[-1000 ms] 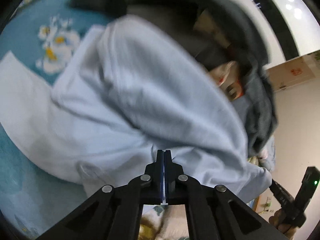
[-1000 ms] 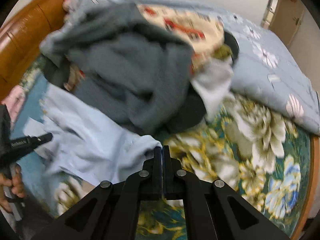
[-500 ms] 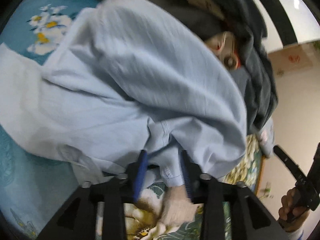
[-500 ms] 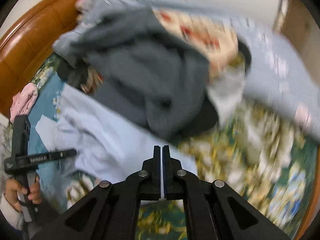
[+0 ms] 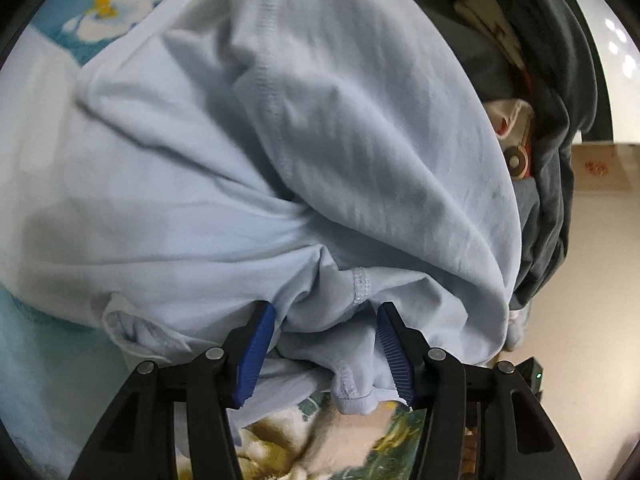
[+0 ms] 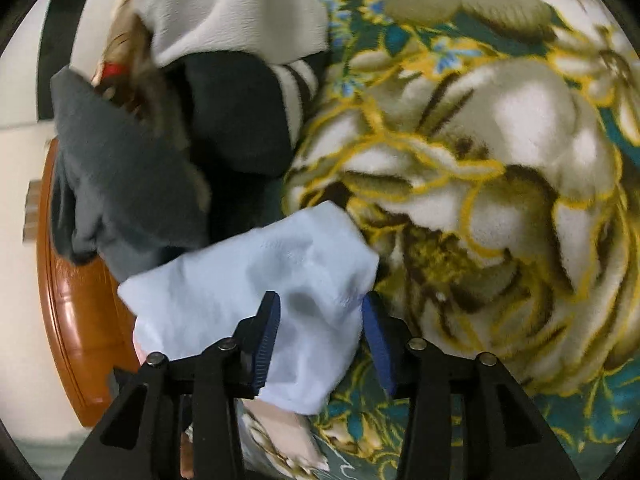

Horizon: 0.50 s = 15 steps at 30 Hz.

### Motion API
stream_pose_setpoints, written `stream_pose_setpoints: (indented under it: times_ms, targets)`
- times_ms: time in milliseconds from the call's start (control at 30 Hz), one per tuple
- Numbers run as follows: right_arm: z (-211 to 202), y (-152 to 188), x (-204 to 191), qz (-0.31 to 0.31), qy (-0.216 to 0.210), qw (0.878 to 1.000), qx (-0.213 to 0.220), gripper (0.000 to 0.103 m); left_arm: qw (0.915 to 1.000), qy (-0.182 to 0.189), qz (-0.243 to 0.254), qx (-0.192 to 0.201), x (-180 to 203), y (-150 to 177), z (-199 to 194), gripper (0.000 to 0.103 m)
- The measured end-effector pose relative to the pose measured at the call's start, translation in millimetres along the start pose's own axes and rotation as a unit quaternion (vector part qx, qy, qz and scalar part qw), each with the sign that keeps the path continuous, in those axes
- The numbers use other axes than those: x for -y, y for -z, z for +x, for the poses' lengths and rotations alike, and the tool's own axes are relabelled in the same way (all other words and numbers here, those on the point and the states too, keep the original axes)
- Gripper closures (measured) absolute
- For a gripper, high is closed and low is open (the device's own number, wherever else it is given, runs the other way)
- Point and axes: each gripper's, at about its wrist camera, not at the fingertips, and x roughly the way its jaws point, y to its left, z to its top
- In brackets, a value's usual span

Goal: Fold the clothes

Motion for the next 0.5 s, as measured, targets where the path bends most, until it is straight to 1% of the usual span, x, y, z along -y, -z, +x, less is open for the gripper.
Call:
stream_pose_setpoints:
  times_ms: [33,67,100,133,167,200,233,267,300,400,500]
  targets:
    - [0.2,0.1,-1.1,-0.001,0.009,1.0,-0.001,0.09,1.0,-0.004,0.005,0.002,1.6,-0.6,-1.3,0.061]
    - [-1.6,0.5,-3.6,-0.003,0.015,1.0,0.0,0.1,0.9998,-0.011,0.013,0.002,4.1,-1.3,-2.9,0.072]
    - [-4.3,1.0,-6.4,-0.004,0.017,1.0,0.003,0.101,0.9996,-0.019,0.023,0.002,7.2,-2.1,-4.5,0.08]
    - [-9.0,1.5,-11.4,-0.007,0.011,1.0,0.006,0.101,0.9989,-0.026,0.039,0.0,12.4,-2.0,-6.8,0.085]
    - [-17.7,1.8,-22.1,-0.021,-0.007,1.0,0.013,0.101,0.9977,-0.033,0.059,-0.002,18.6,-1.6,-9.5,0.093]
    - [-27.9,2.0,-35.6,-0.04,-0.029,0.999,0.021,0.101,0.9961,-0.042,0.078,-0.002,24.3,-0.7,-12.2,0.097]
    - [-38.1,2.2,-49.0,-0.059,-0.05,0.997,0.029,0.101,0.9941,-0.049,0.097,-0.001,29.6,0.7,-15.7,0.099]
    - [-48.3,2.4,-62.4,-0.078,-0.071,0.994,0.037,0.101,0.9931,-0.043,0.109,0.004,33.4,2.0,-21.3,0.1]
    - [-58.4,2.7,-75.9,-0.097,-0.093,0.99,0.045,0.101,0.9938,-0.029,0.107,0.008,33.8,2.1,-27.4,0.1]
    - [-84.8,3.5,-116.2,-0.145,-0.151,0.975,0.068,0.101,0.9967,0.014,0.075,0.028,26.6,0.4,-49.0,0.101]
    - [-92.9,7.7,-143.6,-0.175,-0.18,0.965,0.07,0.101,0.9963,0.041,0.052,0.055,18.3,-0.2,-73.6,0.101]
